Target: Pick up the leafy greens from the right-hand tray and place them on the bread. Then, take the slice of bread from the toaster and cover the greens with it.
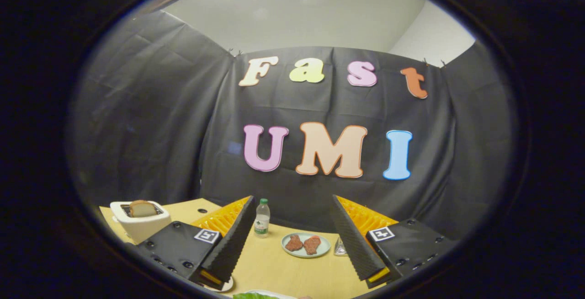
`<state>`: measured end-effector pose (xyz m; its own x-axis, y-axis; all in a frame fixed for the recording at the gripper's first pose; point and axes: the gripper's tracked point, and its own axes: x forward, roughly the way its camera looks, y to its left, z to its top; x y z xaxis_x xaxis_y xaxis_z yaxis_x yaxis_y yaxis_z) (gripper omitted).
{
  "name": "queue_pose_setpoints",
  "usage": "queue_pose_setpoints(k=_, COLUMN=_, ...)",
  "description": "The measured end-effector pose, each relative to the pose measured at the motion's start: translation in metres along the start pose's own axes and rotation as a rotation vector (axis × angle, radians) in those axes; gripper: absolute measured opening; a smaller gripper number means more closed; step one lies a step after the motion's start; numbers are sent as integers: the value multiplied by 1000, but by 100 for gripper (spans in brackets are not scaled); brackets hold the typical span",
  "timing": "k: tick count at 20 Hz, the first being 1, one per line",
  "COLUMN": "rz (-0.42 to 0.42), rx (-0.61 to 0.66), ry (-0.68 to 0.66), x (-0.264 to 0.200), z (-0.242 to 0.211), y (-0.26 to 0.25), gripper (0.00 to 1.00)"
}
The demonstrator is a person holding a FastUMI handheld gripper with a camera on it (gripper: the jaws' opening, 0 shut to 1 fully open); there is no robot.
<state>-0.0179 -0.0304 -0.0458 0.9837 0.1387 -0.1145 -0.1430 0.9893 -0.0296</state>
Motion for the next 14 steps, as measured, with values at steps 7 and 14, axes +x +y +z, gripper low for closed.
queue_pose_setpoints(k=7, rz=147, rx=-67, ry=113, x=-7, z=-40, y=2, gripper=100)
queue_pose_setpoints(k=14, rz=355, rx=-148, ry=251, x=-19, z=-95, y=24, gripper=100)
